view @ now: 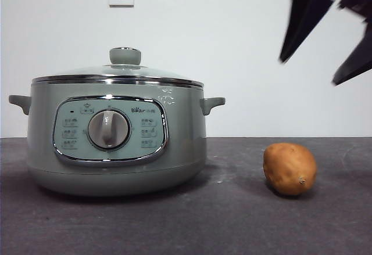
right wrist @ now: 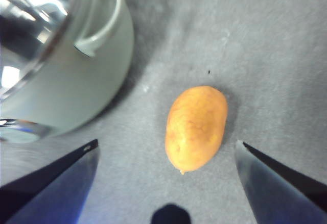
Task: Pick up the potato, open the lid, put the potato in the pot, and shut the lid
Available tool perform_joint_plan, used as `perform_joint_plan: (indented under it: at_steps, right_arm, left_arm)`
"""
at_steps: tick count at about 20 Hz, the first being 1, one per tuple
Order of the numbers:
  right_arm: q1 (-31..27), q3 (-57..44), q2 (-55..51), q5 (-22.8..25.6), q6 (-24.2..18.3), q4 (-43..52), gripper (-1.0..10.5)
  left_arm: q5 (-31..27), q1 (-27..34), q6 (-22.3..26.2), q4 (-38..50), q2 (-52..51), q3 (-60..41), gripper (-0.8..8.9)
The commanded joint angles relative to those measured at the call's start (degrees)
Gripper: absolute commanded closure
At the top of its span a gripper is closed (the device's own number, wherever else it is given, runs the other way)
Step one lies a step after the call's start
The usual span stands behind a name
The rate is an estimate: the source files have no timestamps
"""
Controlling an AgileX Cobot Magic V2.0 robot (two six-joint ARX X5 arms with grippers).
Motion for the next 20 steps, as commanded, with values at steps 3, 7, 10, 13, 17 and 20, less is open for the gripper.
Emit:
perform_joint_plan:
  at_steps: [3, 7, 10, 13, 17, 20]
  right_arm:
    - [4.0, 3.0, 11.6, 6.0, 2.5, 0.2, 5.1]
    - [4.5, 4.0, 20.6, 9.7, 4.0, 1.4, 5.1]
    - [4.5, 4.0, 24.9, 9.7, 4.0, 4.1, 5.2]
    - [4.5, 4.0, 26.3, 9.6, 4.1, 5.2, 7.4]
    - [4.5, 4.0, 26.3, 9.6, 5.0, 4.9, 9.6]
    - [4.6, 4.0, 25.0, 9.4, 5.0, 4.5, 9.5]
  left_arm:
    - [0.2, 0.1, 0.5, 0.1, 0.0, 0.3, 4.28]
    - [0.1, 0.1, 0.5, 0.0, 0.0, 0.3, 4.28]
    - [0.1, 0.1, 0.5, -0.3, 0.0, 0.3, 4.28]
    - [0.1, 0.1, 0.5, -1.1, 0.0, 0.3, 4.28]
    - [0.1, 0.1, 0.6, -1.4, 0.0, 0.3, 4.28]
    - [0.1, 0.1, 0.6, -1.9, 0.0, 0.3, 4.28]
